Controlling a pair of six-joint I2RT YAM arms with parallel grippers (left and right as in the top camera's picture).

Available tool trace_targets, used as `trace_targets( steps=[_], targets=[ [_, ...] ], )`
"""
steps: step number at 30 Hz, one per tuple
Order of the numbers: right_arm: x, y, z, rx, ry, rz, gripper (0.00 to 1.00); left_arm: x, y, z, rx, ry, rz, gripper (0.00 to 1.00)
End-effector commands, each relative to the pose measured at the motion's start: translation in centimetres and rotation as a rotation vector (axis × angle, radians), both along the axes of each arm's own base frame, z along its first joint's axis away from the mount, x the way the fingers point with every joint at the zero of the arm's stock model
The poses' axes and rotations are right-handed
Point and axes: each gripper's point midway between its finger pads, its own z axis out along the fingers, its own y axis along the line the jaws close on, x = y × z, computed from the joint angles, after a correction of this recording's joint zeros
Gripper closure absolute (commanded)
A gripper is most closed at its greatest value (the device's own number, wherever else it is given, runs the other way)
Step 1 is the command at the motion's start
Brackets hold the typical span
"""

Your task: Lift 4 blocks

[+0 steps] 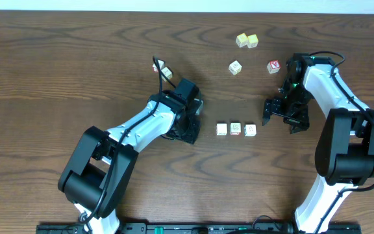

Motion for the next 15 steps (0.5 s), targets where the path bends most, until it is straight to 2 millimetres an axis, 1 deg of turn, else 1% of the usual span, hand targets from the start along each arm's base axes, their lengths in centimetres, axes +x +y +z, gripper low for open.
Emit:
trace_targets(
  steps=[1,3,6,10,15],
  targets=[
    [0.1,0.2,0.6,0.003,-0.021,0.013,0.13,0.8,0.0,0.1,0.021,-0.020,0.053,0.61],
    [0.1,0.2,0.6,0.003,-0.021,0.013,0.13,0.7,-0.1,0.1,0.025,-0.021,0.056,0.65],
    [0.1,0.2,0.6,0.003,-0.021,0.013,0.13,1.0,0.2,0.0,0.066,-0.036,0.122,0.69],
    [0.1,0.2,0.6,0.004,-0.021,0.012,0.13,1.6,-0.6,0.1,0.050,-0.059,0.180,0.69],
    [-0.3,0.3,0.7,0.010,-0.004,0.011,0.14,3.0,-1.9,0.7,-0.014,-0.090,0.280,0.69]
  ],
)
